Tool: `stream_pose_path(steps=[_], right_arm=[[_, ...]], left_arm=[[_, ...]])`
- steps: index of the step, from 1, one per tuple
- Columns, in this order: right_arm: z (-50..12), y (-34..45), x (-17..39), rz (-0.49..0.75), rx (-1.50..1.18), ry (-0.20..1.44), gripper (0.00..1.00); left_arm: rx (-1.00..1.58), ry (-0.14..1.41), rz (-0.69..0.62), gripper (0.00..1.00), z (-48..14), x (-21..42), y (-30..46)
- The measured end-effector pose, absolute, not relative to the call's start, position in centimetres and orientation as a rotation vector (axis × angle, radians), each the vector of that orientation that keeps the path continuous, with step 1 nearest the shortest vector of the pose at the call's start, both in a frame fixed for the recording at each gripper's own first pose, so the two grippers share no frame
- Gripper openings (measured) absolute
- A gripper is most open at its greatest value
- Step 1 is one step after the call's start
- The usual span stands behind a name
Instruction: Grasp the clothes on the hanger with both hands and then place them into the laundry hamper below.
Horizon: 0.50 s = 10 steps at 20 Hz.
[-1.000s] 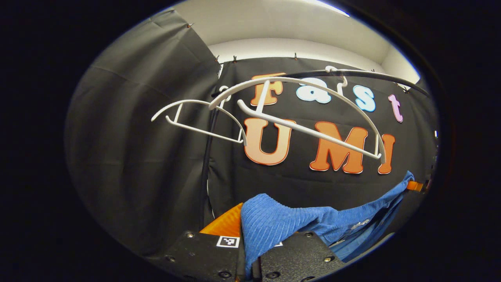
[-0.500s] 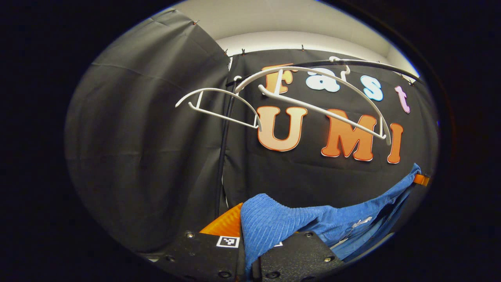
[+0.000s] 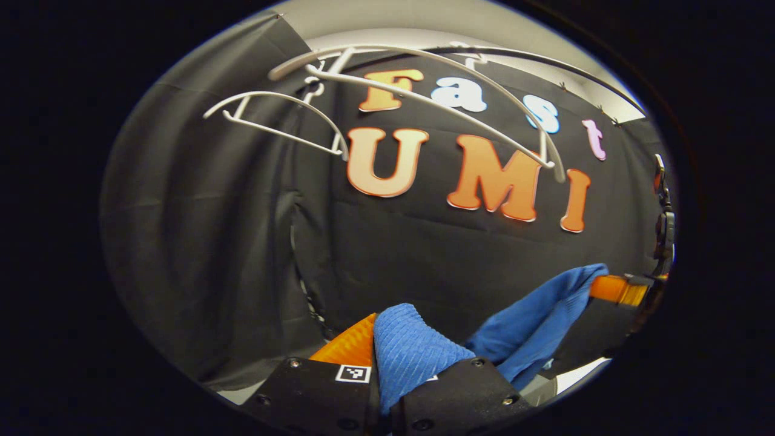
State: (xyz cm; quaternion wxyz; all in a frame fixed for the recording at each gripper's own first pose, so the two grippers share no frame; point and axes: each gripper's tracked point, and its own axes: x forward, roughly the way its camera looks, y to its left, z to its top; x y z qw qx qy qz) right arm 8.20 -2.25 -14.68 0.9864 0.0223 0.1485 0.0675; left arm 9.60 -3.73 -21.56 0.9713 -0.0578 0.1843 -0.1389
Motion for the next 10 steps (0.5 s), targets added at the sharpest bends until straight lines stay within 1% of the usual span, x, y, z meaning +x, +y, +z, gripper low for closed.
stream_pose_path(steps=[2, 4, 6, 10], right_arm=[[-17.6, -0.7, 7.7, 0.162, 0.046, 0.364, 0.08], [-20.6, 0.0, 7.0, 0.169, 0.046, 0.43, 0.08], [-24.1, 0.3, 6.1, 0.164, 0.044, 0.503, 0.08], [-30.9, -0.6, 3.8, 0.123, 0.051, 0.672, 0.08]], left_arm=[[-0.146, 0.436, -0.318, 0.07, -24.2, 8.8, -5.8], [-0.172, 0.523, -0.323, 0.07, -27.4, 8.0, -6.7], [-0.196, 0.633, -0.326, 0.07, -31.0, 6.5, -7.9], [-0.187, 0.832, -0.294, 0.07, -37.7, 2.4, -7.2]])
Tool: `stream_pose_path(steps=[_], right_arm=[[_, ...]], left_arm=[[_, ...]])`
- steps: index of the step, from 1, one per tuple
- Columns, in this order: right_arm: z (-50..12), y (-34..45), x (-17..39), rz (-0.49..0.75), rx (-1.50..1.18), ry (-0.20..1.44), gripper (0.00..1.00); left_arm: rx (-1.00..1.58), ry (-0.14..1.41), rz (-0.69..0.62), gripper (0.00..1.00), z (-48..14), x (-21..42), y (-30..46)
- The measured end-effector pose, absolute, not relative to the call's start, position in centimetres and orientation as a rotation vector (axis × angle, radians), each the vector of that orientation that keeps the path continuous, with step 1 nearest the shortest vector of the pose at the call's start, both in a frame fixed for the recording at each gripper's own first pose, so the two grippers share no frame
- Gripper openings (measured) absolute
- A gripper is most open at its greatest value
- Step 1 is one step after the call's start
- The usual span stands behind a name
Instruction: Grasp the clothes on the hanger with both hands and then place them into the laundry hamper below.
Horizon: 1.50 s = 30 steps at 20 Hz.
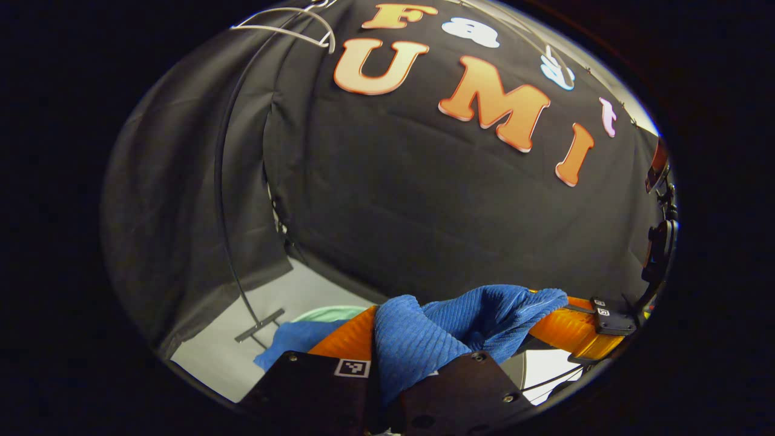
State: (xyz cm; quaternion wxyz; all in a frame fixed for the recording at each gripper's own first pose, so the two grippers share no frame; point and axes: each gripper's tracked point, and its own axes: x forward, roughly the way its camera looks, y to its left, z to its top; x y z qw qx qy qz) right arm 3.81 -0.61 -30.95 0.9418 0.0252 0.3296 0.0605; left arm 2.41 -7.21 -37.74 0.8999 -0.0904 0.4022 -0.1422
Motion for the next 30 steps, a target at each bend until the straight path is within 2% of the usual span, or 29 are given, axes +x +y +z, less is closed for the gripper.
stream_pose_path(steps=[4, 8, 10, 12, 13, 14, 15, 19, 25, 30], right_arm=[[-37.6, -0.9, 1.3, 0.088, 0.081, 0.857, 0.08], [-42.0, -0.5, -0.2, 0.056, 0.112, 0.963, 0.08], [-42.8, -0.6, -1.0, 0.035, 0.124, 1.002, 0.09], [-43.5, -0.6, -2.1, 0.021, 0.131, 1.037, 0.12], [-44.3, -0.4, -2.1, 0.023, 0.137, 1.042, 0.14], [-44.6, -0.4, -2.0, 0.024, 0.137, 1.043, 0.07], [-44.6, -0.3, -2.4, 0.027, 0.136, 1.043, 0.26], [-45.1, -0.9, -3.1, 0.012, 0.119, 1.054, 0.99], [-44.8, -1.2, -3.7, -0.001, 0.111, 1.048, 0.99], [-41.5, -1.3, -2.9, -0.002, 0.103, 0.978, 0.98]], left_arm=[[-0.202, 1.029, -0.234, 0.09, -43.2, -2.9, -5.2], [-0.191, 1.125, -0.187, 0.17, -46.7, -5.5, -4.5], [-0.168, 1.154, -0.177, 0.22, -47.2, -6.7, -4.0], [-0.152, 1.159, -0.184, 0.32, -47.3, -7.5, -3.3], [-0.144, 1.163, -0.192, 0.3, -47.5, -7.8, -3.2], [-0.139, 1.163, -0.198, 0.45, -47.2, -7.9, -3.3], [-0.133, 1.169, -0.198, 0.58, -47.5, -8.2, -3.3], [-0.098, 1.225, -0.166, 0.97, -48.1, -9.7, -2.2], [-0.059, 1.201, -0.172, 0.97, -47.5, -9.8, -1.8], [-0.075, 1.161, -0.164, 0.97, -45.7, -9.5, -1.6]])
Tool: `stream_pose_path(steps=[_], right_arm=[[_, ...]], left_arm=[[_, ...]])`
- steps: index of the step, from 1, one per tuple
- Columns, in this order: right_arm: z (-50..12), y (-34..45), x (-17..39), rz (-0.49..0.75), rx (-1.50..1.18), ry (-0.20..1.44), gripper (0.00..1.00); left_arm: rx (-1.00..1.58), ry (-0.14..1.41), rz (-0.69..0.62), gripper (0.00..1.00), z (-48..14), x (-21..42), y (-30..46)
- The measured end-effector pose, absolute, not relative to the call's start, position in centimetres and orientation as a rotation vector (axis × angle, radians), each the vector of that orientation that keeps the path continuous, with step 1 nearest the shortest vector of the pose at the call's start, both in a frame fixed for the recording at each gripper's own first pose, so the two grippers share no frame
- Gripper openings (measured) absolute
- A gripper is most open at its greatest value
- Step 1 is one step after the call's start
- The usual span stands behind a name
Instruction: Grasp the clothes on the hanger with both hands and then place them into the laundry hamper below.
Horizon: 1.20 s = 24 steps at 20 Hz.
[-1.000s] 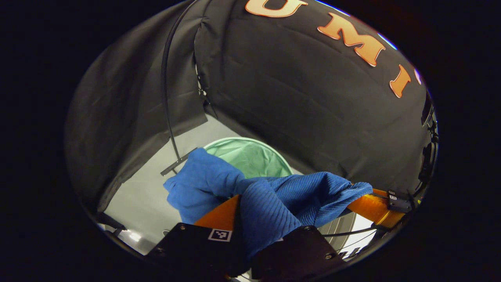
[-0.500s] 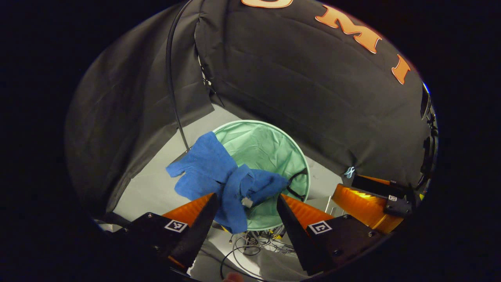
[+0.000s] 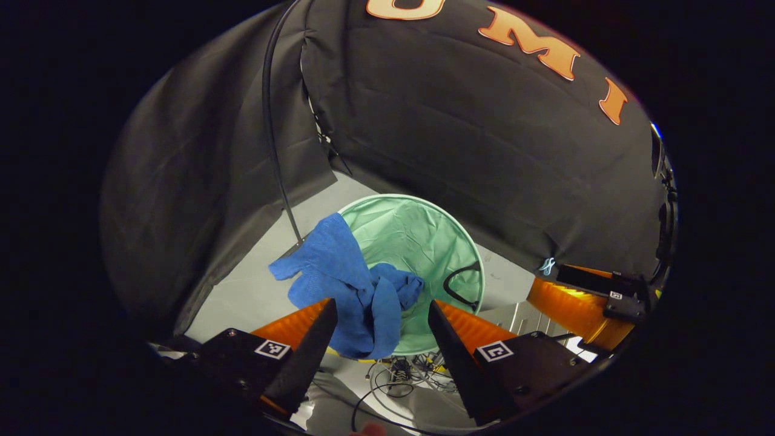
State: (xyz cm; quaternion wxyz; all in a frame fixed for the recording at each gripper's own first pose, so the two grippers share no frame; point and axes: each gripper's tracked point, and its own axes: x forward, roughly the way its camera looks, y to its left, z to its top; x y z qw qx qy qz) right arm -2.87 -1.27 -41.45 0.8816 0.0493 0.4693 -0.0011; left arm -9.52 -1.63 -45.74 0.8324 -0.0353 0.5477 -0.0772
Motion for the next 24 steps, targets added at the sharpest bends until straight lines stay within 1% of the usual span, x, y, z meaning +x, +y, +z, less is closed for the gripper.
stream_pose_path(steps=[3, 6, 9, 13, 16, 20, 24], right_arm=[[-38.4, -1.5, -1.8, -0.007, 0.089, 0.909, 0.98], [-35.2, -1.7, -0.3, 0.003, 0.09, 0.834, 0.98], [-30.4, -1.1, 0.6, 0.02, 0.067, 0.751, 0.98], [-22.5, -0.9, 3.1, 0.033, 0.057, 0.578, 0.98], [-17.0, -0.6, 4.7, 0.035, 0.049, 0.466, 0.98], [-10.4, -1.1, 4.5, 0.034, 0.043, 0.326, 0.98], [-4.9, -4.1, 3.0, -0.004, 0.028, 0.191, 0.98]], left_arm=[[-0.091, 1.104, -0.144, 0.98, -43.7, -8.3, -1.1], [-0.111, 1.019, -0.145, 0.97, -40.1, -6.5, -0.9], [-0.113, 0.924, -0.123, 0.97, -36.6, -4.5, 0.2], [-0.063, 0.72, -0.087, 0.97, -28.4, -1.9, 1.7], [-0.052, 0.598, -0.059, 0.96, -23.2, -0.7, 2.6], [-0.118, 0.462, -0.038, 0.96, -15.9, 1.0, 2.7], [-0.127, 0.299, -0.013, 0.95, -9.7, 2.6, 3.1]])
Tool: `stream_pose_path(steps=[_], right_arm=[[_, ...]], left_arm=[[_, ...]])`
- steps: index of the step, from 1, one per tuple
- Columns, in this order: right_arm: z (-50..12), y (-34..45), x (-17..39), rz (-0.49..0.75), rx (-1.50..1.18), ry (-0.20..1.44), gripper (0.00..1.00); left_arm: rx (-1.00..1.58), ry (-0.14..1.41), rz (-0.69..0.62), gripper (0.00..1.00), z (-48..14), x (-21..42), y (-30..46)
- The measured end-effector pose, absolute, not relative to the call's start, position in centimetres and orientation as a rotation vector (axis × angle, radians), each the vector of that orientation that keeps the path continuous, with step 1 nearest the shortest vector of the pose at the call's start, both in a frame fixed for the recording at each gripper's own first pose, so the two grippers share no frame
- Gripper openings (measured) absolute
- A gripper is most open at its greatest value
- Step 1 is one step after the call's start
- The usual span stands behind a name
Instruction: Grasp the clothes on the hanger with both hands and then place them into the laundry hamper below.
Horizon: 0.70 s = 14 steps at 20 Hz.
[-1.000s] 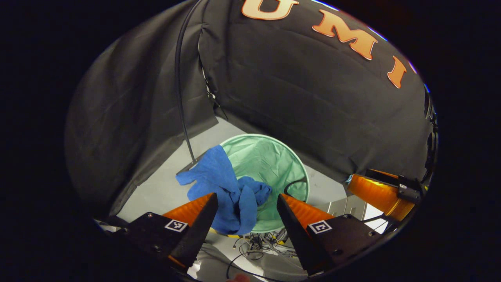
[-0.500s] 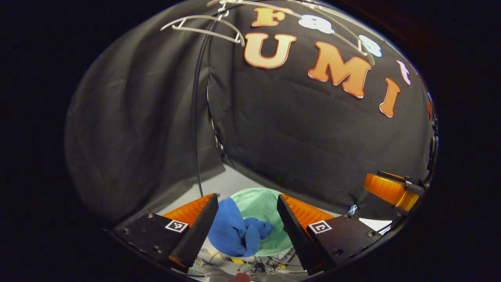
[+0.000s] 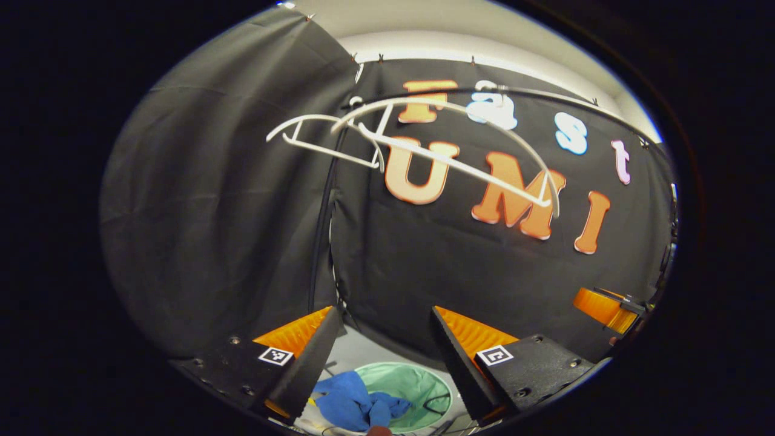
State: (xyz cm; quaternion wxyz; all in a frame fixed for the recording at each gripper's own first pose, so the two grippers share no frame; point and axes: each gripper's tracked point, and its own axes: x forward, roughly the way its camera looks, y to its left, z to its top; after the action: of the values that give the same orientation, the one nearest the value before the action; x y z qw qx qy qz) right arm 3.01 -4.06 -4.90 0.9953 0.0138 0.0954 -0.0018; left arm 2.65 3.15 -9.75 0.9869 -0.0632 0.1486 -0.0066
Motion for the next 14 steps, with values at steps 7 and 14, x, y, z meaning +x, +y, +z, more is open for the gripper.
stream_pose_path(steps=[7, 14], right_arm=[[0.8, -7.4, 1.8, -0.062, 0.031, 0.04, 0.88], [2.3, -7.3, 1.5, -0.057, -0.004, -0.002, 0.98]], left_arm=[[-0.122, 0.158, 0.042, 0.91, -3.5, 1.5, 4.3], [-0.118, 0.1, 0.073, 0.91, -1.2, 1.1, 5.2]])
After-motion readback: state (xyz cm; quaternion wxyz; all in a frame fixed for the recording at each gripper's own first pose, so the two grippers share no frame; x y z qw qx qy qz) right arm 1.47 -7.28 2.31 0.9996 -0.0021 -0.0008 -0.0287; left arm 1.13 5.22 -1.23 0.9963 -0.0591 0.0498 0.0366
